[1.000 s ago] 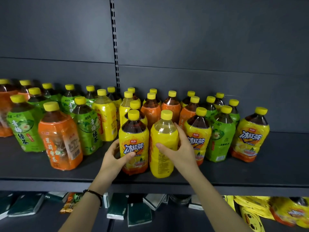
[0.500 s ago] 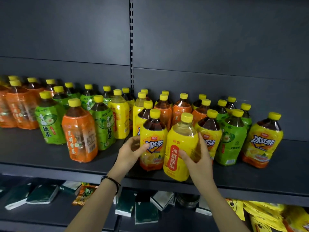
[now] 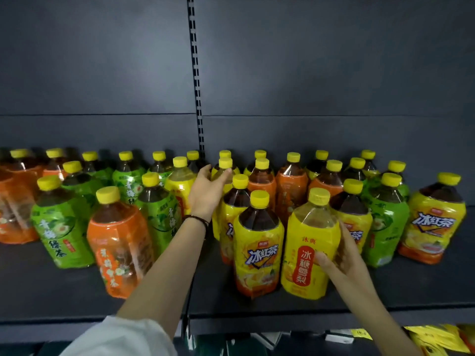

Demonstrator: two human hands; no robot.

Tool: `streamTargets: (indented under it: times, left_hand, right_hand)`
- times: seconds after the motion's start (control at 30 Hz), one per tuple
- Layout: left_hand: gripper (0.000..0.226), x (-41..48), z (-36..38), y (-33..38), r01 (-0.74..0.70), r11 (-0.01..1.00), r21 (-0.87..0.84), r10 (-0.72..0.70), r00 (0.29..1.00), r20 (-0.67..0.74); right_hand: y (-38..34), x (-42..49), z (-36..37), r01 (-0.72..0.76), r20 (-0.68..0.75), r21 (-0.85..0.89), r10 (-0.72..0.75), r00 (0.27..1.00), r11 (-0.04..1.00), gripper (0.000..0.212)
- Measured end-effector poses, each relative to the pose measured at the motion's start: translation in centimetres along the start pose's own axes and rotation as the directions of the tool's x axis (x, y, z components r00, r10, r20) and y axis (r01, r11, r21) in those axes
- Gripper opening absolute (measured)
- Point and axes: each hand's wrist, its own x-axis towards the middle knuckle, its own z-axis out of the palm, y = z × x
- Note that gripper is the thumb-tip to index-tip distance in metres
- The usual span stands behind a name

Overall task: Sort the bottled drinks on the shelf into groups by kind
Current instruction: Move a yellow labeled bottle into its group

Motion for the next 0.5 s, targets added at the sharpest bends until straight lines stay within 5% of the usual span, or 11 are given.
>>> streamTargets:
  times: [0.13, 0.27, 0.5]
  left_hand:
    - [0.066, 1.4, 0.9, 0.2, 0.015, 0.998, 0.068, -0.023, 0.992, 0.126]
    - [0.052, 1.8, 0.6, 0.3, 0.017, 0.999, 0.043, -0.020, 0.996, 0.085]
    - [0.082, 0.6, -1.6, 0.4, 0.017, 0.997, 0.078, -0.019, 1.000, 0.022]
  right_hand:
    - [-0.2, 0.0, 0.1, 0.000, -0.010, 0.003, 0.000, 1.000, 1.000, 0.087]
    - [-0.6, -0.2, 0.1, -0.009, -0.020, 0.013, 0.009, 1.000, 1.000, 0.088]
    - [-1.0, -0.3, 0.3, -0.006, -0.029, 0.016, 0.006, 1.000, 1.000, 0.086]
